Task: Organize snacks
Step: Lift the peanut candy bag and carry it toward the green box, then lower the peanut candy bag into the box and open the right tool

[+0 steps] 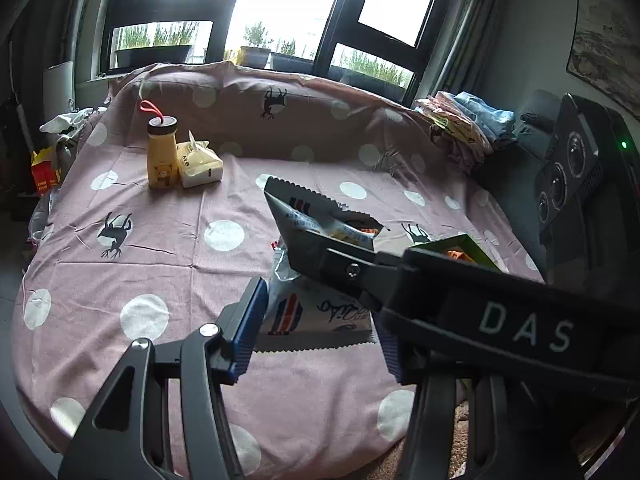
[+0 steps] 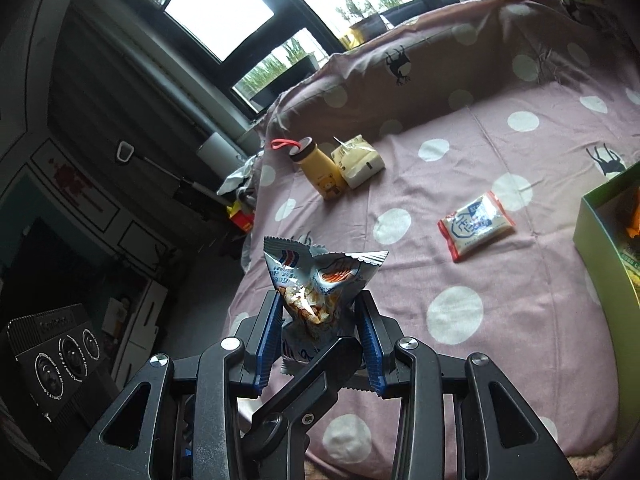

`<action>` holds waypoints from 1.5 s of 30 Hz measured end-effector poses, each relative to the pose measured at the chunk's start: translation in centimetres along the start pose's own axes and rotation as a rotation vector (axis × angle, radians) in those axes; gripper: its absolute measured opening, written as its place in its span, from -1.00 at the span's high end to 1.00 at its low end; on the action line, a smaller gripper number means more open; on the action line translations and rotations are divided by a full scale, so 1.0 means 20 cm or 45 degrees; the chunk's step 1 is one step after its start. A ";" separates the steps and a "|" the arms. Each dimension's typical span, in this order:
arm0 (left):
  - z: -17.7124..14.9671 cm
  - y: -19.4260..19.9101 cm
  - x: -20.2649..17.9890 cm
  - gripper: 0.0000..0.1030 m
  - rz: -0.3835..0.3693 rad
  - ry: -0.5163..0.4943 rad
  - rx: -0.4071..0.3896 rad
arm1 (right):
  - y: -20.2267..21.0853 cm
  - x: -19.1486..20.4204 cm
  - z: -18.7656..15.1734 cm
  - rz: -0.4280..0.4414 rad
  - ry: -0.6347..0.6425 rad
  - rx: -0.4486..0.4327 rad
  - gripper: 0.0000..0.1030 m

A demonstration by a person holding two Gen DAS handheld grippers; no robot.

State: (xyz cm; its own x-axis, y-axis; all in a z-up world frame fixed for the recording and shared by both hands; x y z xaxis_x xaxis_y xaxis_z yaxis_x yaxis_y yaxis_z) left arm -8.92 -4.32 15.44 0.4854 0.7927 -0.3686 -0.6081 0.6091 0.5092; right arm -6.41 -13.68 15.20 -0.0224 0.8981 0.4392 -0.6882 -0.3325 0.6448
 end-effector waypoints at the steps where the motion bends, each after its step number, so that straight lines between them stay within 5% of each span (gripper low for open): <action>1: 0.00 0.01 -0.01 -0.01 -0.007 -0.005 -0.006 | 0.02 0.00 0.00 -0.003 0.004 -0.011 0.22; 17: 0.07 0.00 -0.22 -0.01 -0.017 -0.145 -0.113 | 0.23 -0.06 0.07 0.040 0.073 -0.184 0.22; 45: -0.05 -0.73 -0.78 0.00 -0.413 -0.361 0.226 | 0.44 -0.93 0.06 -0.294 -0.352 -0.320 0.22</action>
State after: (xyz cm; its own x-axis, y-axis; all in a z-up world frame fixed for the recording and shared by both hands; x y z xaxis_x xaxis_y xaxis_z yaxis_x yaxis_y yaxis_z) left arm -8.16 -25.56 12.97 0.8003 0.5094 -0.3162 -0.2917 0.7916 0.5370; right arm -11.18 -33.59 13.47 0.3243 0.8184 0.4744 -0.8081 -0.0210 0.5886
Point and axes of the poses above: each gripper's, at about its wrist camera, not at the fingertips, and y roughly against the way its jaws point, x to its left, z to its top, the point moved 3 cm from there along -y, roughly the way its jaws point, and after that the axes turned 10 degrees about -z, right-handed, at the moved point
